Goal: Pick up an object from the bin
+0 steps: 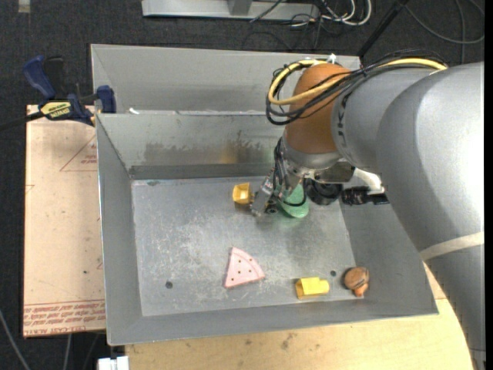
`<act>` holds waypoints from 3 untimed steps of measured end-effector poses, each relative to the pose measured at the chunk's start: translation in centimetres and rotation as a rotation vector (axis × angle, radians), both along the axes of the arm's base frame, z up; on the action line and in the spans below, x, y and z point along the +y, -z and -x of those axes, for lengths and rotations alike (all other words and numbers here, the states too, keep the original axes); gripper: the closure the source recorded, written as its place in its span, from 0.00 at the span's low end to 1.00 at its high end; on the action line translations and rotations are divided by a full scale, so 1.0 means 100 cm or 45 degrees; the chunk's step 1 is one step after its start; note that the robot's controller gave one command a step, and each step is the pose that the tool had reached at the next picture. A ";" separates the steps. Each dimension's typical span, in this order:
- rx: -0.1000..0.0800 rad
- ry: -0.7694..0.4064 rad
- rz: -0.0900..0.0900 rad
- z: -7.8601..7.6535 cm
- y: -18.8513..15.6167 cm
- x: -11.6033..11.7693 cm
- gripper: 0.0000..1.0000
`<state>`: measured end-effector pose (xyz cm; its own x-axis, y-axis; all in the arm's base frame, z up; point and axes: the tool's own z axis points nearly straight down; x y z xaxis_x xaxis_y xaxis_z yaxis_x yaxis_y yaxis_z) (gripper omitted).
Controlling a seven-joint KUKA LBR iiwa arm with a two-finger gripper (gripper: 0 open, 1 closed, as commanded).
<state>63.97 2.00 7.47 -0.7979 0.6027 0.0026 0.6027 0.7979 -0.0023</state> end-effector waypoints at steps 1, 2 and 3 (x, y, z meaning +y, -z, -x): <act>0.006 0.001 -0.001 0.002 -0.019 0.000 1.00; -0.005 0.000 -0.001 -0.001 -0.039 0.000 1.00; -0.011 -0.001 -0.001 -0.002 -0.051 0.000 1.00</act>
Offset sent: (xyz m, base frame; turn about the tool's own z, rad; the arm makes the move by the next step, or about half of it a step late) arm -0.0001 -0.0001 0.0656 0.0000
